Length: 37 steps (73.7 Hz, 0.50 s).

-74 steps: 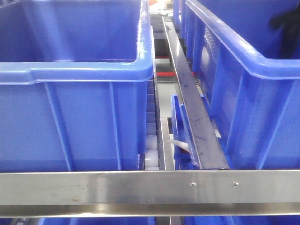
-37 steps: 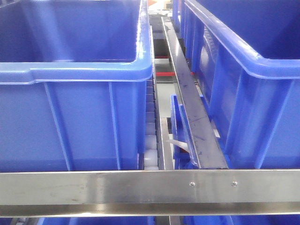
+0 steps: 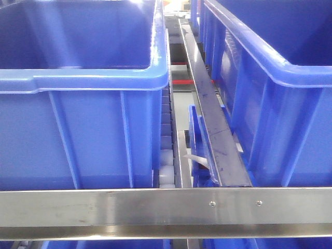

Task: Pick and sort blue part to right shelf
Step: 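Lower the right gripper into the other bin and release its blue block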

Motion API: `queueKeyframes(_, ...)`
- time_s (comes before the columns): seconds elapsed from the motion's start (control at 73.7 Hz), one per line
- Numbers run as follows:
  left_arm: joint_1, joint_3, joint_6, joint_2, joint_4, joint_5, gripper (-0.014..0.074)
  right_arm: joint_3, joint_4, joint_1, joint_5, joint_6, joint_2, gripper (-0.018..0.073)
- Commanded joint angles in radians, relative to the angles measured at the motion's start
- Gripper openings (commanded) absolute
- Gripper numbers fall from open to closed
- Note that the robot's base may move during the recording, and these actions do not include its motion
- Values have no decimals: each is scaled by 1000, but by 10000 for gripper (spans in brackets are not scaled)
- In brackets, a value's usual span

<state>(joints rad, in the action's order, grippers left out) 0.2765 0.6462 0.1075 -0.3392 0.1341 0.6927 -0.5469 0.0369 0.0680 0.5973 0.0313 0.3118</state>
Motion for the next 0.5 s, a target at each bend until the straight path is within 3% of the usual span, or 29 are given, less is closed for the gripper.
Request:
queueKeyframes(0.0,7,28,-1,-6,4,-65,127,-26,1,1,-108,-10,-63,57)
queueKeyframes(0.489,7,28,-1,-6,4,-53,127,-21,2,1,-145,-10,-149,57)
